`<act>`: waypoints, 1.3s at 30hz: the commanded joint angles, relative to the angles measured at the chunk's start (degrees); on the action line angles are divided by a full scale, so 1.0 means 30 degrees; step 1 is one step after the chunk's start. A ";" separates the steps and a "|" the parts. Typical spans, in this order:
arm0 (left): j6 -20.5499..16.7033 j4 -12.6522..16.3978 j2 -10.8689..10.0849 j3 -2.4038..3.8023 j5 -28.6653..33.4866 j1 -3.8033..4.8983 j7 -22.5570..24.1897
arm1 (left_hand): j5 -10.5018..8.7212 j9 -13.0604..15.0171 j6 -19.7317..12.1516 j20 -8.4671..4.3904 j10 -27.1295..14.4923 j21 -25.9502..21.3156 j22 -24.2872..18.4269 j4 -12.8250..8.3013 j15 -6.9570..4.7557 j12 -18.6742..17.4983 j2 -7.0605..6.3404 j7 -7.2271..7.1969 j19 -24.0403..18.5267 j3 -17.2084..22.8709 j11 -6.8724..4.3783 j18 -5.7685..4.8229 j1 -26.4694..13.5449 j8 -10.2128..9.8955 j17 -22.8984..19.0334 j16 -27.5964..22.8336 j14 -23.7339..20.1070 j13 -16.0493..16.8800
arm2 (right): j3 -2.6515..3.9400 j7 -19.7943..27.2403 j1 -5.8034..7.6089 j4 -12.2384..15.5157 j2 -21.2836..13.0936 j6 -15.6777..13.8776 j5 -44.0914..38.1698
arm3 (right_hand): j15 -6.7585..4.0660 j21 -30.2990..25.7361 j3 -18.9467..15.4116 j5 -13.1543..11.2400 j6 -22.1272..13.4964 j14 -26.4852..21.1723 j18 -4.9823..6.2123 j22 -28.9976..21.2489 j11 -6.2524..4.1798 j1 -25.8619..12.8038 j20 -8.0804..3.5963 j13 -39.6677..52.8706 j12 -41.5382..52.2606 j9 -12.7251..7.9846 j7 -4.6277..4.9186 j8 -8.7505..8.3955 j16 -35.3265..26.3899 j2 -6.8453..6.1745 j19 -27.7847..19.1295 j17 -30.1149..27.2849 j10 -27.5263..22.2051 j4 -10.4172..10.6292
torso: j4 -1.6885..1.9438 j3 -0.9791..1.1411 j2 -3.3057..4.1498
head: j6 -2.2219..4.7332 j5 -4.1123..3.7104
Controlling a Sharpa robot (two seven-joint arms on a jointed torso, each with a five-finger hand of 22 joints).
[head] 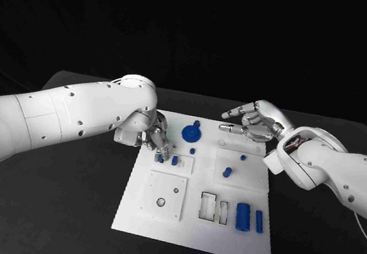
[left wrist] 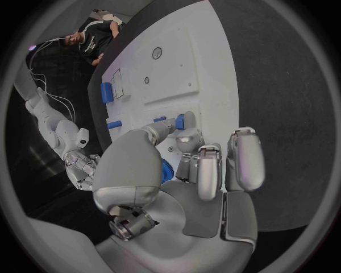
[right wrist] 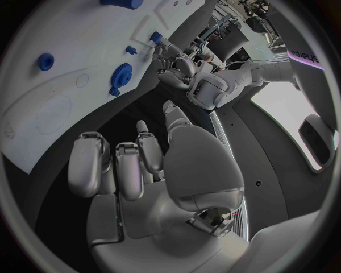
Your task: Assemble the parts on the task board
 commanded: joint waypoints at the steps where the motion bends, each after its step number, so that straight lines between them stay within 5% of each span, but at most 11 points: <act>1: 0.0200 0.0032 0.0157 -0.0120 0.0333 -0.0233 -0.2653 | 0.0078 0.0023 0.0179 -0.0007 0.0107 0.0123 0.2540 0.0037 -0.0060 0.0132 0.0101 -0.0071 0.1066 -0.0080 -0.0063 -0.0275 -0.0121 -0.0085 0.5018 0.0057 0.2008 0.0078 | 0.0002 0.0128 -0.0013 0.0047 -0.0005 0.0288 -0.0044 | 0.0077 -0.0063 -0.0074 0.0102 -0.0051 0.1276 0.0135 -0.0008 -0.0004 0.0070 0.0005 0.1278 -0.0051 0.0031 -0.0087 0.0045 -0.0073 0.0093 -0.0068 0.1960 -0.0097 -0.0033 | 0.0002 0.0007 -0.0001 | 0.0000 -0.0007; 10: 0.0343 -0.0217 0.0293 -0.0121 0.0414 -0.0241 -0.2660 | 0.0103 -0.0016 0.0317 -0.0014 0.0204 0.0216 0.2608 0.0056 -0.0073 0.0294 0.0340 -0.0118 0.1090 -0.0026 -0.0097 -0.0296 -0.0210 -0.0170 0.5018 0.0057 0.2008 0.0284 | 0.0002 0.0102 -0.0011 0.0112 -0.0026 0.0335 -0.0068 | 0.0077 -0.0063 -0.0074 0.0102 -0.0051 0.1276 0.0135 -0.0008 -0.0004 0.0070 0.0005 0.1278 -0.0051 0.0031 -0.0087 0.0045 -0.0073 0.0093 -0.0068 0.1960 -0.0097 -0.0033 | -0.0010 0.0004 0.0004 | 0.0009 -0.0024; 39: 0.0351 -0.0138 0.0037 -0.0126 0.0007 -0.0257 -0.2680 | 0.0035 -0.0213 0.0917 -0.0037 0.0290 0.0341 0.2760 0.0550 -0.0103 0.0453 -0.0664 -0.0182 0.1120 -0.1530 -0.0133 -0.0326 -0.1766 -0.0666 0.5018 0.0057 0.2008 0.0582 | 0.0002 0.0151 -0.0011 0.0092 -0.0019 0.0364 -0.0101 | 0.0077 -0.0092 -0.0082 0.0106 -0.0060 0.1261 0.0143 -0.0053 -0.0004 0.0130 0.0004 0.1222 -0.0136 0.0030 -0.0084 0.0043 -0.0125 0.0089 -0.0083 0.1890 -0.0142 -0.0081 | 0.0006 -0.0015 0.0004 | -0.0018 -0.0059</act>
